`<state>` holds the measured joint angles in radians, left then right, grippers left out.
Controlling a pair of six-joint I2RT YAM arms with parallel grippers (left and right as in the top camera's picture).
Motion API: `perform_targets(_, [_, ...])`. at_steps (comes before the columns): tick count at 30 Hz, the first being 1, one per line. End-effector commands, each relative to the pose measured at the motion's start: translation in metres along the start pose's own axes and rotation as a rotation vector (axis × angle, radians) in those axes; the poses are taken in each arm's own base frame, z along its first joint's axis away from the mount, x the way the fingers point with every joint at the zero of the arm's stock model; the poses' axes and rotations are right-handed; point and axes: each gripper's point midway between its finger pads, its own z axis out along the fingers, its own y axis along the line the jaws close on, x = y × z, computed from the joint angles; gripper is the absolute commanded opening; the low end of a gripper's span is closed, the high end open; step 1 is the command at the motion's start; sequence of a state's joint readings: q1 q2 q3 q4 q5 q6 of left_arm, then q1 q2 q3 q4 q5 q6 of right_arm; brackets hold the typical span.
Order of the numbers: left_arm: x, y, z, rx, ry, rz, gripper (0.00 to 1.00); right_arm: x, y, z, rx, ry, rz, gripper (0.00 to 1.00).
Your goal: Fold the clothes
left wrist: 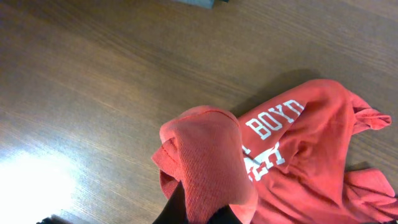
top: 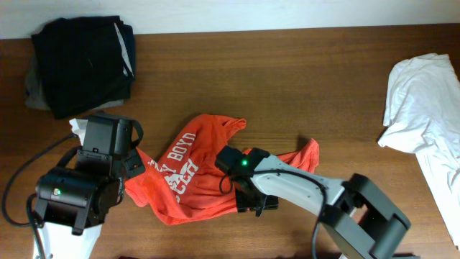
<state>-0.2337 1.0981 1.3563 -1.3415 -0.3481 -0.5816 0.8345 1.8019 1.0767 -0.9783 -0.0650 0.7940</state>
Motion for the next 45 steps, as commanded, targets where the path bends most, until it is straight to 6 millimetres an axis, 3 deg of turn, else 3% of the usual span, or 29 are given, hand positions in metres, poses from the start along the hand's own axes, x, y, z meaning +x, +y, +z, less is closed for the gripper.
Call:
perform_targets(1, [0.001, 0.001, -0.001, -0.003, 0.003, -0.008, 0.05, -0.005, -0.011, 0.009, 0.06, -0.013, 0.042, 0.55])
perform_targets(9, [0.002, 0.002, -0.001, -0.005, 0.007, -0.007, 0.05, -0.009, -0.006, 0.023, 0.021, -0.045, 0.039, 0.33])
perform_targets(11, [0.002, 0.002, -0.001, -0.004, 0.006, -0.007, 0.01, -0.01, -0.007, 0.022, 0.025, -0.047, 0.039, 0.13])
perform_targets(12, [0.002, 0.002, -0.001, -0.004, 0.006, -0.007, 0.01, -0.01, -0.009, 0.02, 0.028, -0.048, 0.044, 0.04])
perform_targets(14, [0.001, 0.003, -0.005, 0.005, -0.007, -0.013, 0.01, -0.012, -0.016, 0.008, 0.033, -0.051, 0.063, 0.04])
perform_targets(16, [-0.005, 0.005, -0.021, 0.045, -0.057, -0.036, 0.01, -0.016, -0.033, -0.021, 0.054, -0.084, 0.101, 0.04])
perform_targets(18, [-0.015, 0.008, -0.047, 0.103, -0.134, -0.069, 0.01, -0.02, -0.05, -0.063, 0.03, -0.142, 0.142, 0.04])
perform_targets(21, [-0.032, 0.024, -0.11, 0.215, -0.305, -0.136, 0.01, -0.015, -0.076, -0.177, -0.136, -0.347, 0.139, 0.04])
perform_targets(24, [-0.044, 0.038, -0.159, 0.28, -0.413, -0.162, 0.01, 0.011, -0.108, -0.275, -0.259, -0.557, 0.141, 0.04])
perform_targets(26, [-0.051, 0.047, -0.203, 0.359, -0.506, -0.167, 0.01, 0.037, -0.144, -0.339, -0.284, -0.729, 0.199, 0.04])
perform_targets(29, [-0.054, 0.059, -0.25, 0.453, -0.611, -0.188, 0.01, 0.061, -0.162, -0.392, -0.339, -0.895, 0.189, 0.04])
perform_targets(31, [-0.053, 0.083, -0.302, 0.512, -0.761, -0.202, 0.01, 0.078, -0.177, -0.437, -0.407, -1.058, 0.219, 0.04])
perform_targets(33, [-0.053, 0.099, -0.318, 0.5, -0.825, -0.239, 0.01, 0.086, -0.192, -0.457, -0.408, -1.148, 0.264, 0.04])
perform_targets(35, [-0.063, 0.117, -0.331, 0.455, -0.907, -0.31, 0.01, 0.095, -0.222, -0.487, -0.374, -1.307, 0.372, 0.05])
perform_targets(37, [-0.084, 0.118, -0.333, 0.406, -0.951, -0.36, 0.01, 0.102, -0.246, -0.519, -0.368, -1.458, 0.481, 0.11])
perform_targets(39, [-0.115, 0.089, -0.312, 0.366, -0.914, -0.323, 0.01, 0.099, -0.255, -0.54, -0.361, -1.545, 0.539, 0.12])
perform_targets(42, [-0.154, 0.041, -0.258, 0.283, -0.783, -0.247, 0.01, 0.077, -0.257, -0.54, -0.259, -1.536, 0.59, 0.09])
perform_targets(45, [-0.196, -0.018, -0.187, 0.207, -0.659, -0.175, 0.01, 0.02, -0.236, -0.53, -0.112, -1.453, 0.581, 0.04])
